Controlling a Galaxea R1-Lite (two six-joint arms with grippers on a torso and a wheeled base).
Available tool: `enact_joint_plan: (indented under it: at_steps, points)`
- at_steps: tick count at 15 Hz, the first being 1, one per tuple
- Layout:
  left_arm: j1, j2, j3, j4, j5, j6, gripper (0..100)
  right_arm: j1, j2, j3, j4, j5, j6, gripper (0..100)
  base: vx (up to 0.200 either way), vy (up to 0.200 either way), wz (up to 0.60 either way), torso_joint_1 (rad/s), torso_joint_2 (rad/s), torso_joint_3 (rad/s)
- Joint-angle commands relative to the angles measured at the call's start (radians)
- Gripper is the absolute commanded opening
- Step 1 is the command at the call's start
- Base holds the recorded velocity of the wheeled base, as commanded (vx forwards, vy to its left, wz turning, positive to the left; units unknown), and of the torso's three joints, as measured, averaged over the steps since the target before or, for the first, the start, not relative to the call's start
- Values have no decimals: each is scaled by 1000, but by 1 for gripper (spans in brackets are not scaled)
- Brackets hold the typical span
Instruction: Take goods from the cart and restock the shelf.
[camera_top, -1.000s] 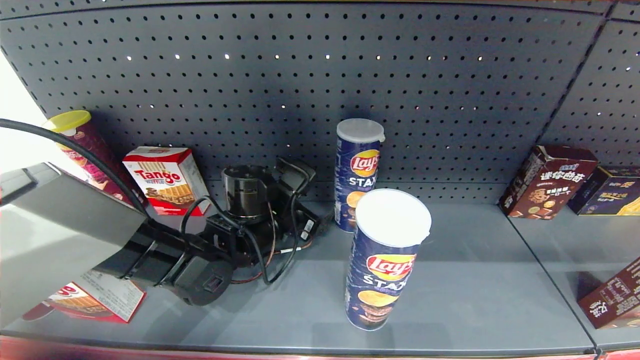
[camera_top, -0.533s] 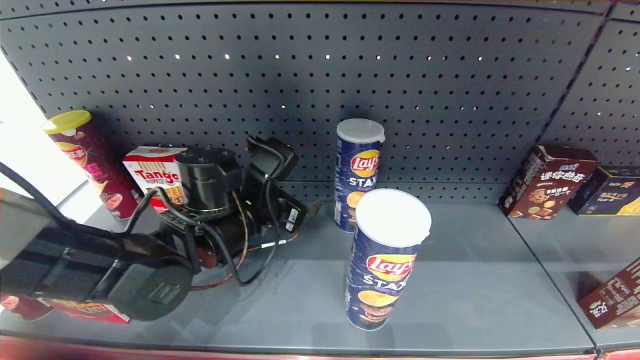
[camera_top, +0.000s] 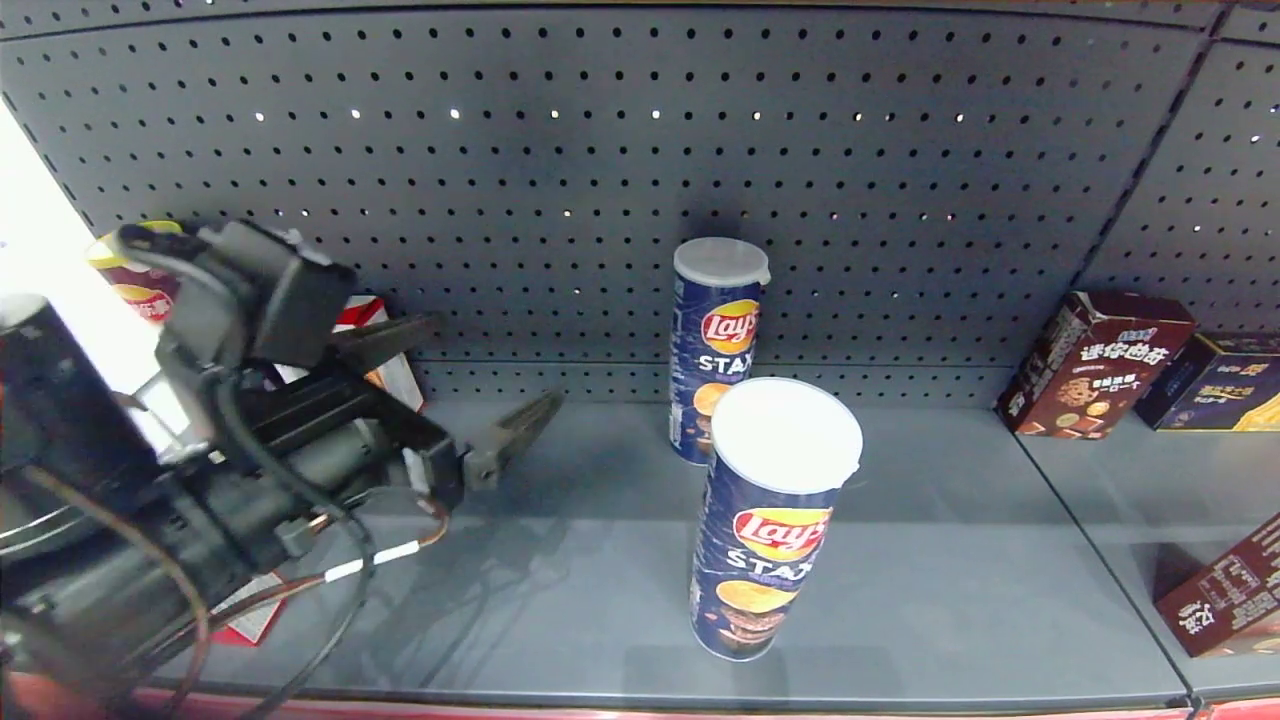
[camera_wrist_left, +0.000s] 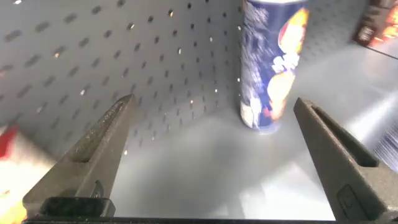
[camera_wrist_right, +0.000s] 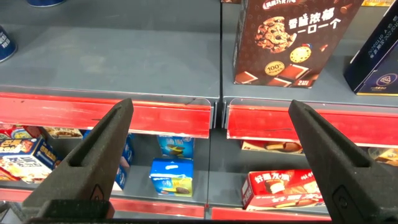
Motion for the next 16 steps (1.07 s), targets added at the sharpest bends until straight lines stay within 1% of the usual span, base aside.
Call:
enact_joint_plan:
  at_steps: [1, 2, 3, 4, 5, 6, 7, 8, 9, 12, 13, 14, 15, 16]
  points:
    - [-38, -293, 208, 7, 1, -5, 100, 0, 1, 0, 0, 0, -2, 100, 0, 0, 0, 0, 0, 0]
    - [-48, -330, 233, 10, 3, -5, 100, 0, 1, 0, 0, 0, 0, 100, 0, 0, 0, 0, 0, 0]
    - [-67, -432, 305, 35, 4, -3, 100, 0, 1, 0, 0, 0, -2, 100, 0, 0, 0, 0, 0, 0]
    - [-67, -476, 324, 64, 3, -3, 100, 0, 1, 0, 0, 0, -2, 100, 0, 0, 0, 0, 0, 0]
    - [-36, -620, 370, 190, 0, -3, 100, 0, 1, 0, 0, 0, 0, 100, 0, 0, 0, 0, 0, 0]
    - [-13, -683, 388, 239, -4, -3, 100, 0, 1, 0, 0, 0, 0, 100, 0, 0, 0, 0, 0, 0]
    - [5, -832, 446, 331, -4, 0, 100, 0, 1, 0, 0, 0, 0, 100, 0, 0, 0, 0, 0, 0]
    - [30, -889, 489, 345, -4, 1, 100, 0, 1, 0, 0, 0, 0, 100, 0, 0, 0, 0, 0, 0]
    - [79, -932, 538, 349, -11, 4, 100, 0, 1, 0, 0, 0, -2, 100, 0, 0, 0, 0, 0, 0]
    - [215, -1005, 538, 444, -82, 4, 100, 0, 1, 0, 0, 0, 0, 100, 0, 0, 0, 0, 0, 0]
    - [320, -1057, 538, 547, -105, 4, 100, 0, 1, 0, 0, 0, -2, 100, 0, 0, 0, 0, 0, 0]
    - [384, -1099, 538, 627, -108, 7, 100, 0, 1, 0, 0, 0, -2, 100, 0, 0, 0, 0, 0, 0]
    - [429, -1142, 538, 708, -108, 9, 100, 0, 1, 0, 0, 0, -2, 100, 0, 0, 0, 0, 0, 0]
    - [472, -1182, 538, 785, -108, 20, 100, 0, 1, 0, 0, 0, -2, 100, 0, 0, 0, 0, 0, 0]
